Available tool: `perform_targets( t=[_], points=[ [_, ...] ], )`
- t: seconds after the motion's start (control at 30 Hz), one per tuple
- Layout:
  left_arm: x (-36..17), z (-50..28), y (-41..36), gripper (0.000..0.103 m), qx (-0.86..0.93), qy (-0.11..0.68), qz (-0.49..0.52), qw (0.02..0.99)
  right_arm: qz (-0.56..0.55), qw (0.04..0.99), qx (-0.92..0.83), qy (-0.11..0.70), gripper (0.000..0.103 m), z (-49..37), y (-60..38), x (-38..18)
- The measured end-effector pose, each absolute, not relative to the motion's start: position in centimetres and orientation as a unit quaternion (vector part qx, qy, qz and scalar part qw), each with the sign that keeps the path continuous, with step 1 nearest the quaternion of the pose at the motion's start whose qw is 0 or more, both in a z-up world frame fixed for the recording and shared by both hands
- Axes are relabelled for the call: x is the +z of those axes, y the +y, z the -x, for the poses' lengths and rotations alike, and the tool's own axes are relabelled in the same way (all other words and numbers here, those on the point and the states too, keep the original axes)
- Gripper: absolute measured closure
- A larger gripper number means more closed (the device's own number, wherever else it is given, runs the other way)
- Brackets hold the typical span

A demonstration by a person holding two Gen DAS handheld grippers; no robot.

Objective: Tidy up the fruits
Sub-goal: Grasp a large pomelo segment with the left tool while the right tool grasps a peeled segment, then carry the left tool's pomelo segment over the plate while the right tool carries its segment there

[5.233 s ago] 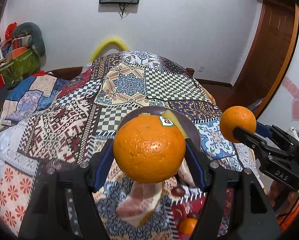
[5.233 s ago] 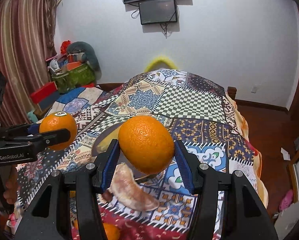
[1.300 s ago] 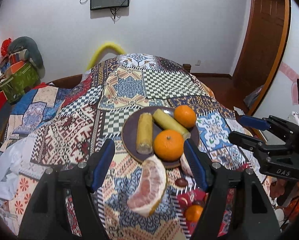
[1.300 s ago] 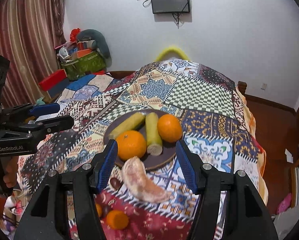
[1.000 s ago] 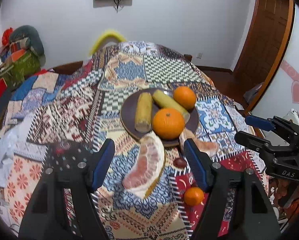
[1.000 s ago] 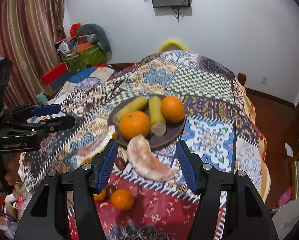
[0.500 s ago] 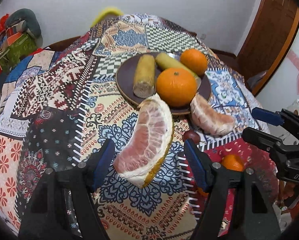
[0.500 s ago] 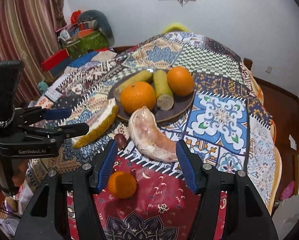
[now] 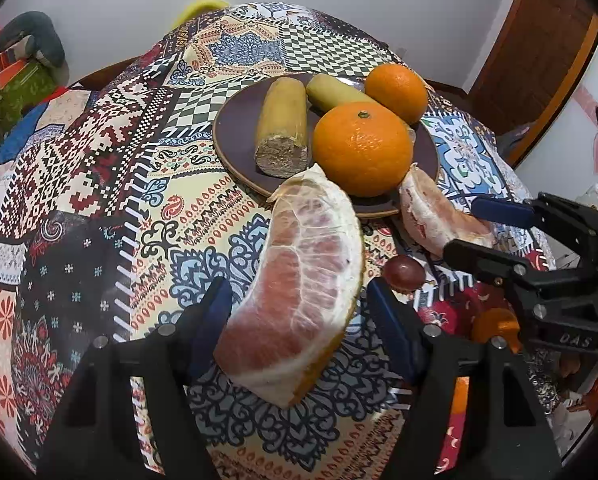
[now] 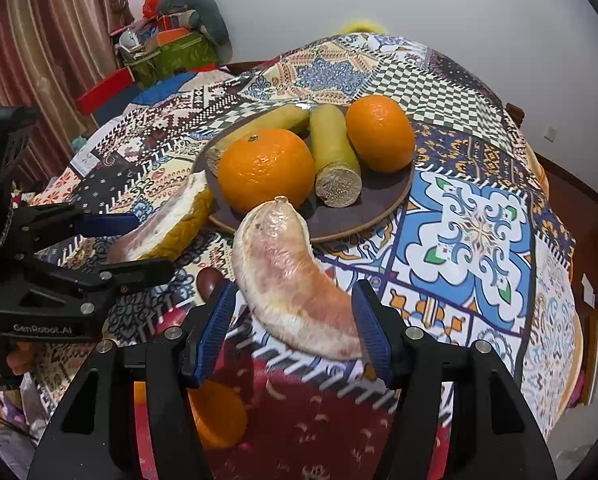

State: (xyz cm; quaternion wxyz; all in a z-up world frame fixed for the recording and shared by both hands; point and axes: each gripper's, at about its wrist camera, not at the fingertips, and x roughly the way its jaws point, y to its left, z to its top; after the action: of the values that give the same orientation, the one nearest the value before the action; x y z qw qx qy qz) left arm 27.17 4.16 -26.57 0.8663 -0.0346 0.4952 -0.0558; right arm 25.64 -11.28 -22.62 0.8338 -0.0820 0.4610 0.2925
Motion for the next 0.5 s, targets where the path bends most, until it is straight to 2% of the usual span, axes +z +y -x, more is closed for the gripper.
perform_targets(
  t=[0.5],
  points=[
    [-27.1, -28.4, 4.4, 0.037, -0.065, 0.494, 0.041, 0.866, 0.095, 0.826, 0.314, 0.458, 0.048, -26.5, -10.0, -23.4]
  ],
)
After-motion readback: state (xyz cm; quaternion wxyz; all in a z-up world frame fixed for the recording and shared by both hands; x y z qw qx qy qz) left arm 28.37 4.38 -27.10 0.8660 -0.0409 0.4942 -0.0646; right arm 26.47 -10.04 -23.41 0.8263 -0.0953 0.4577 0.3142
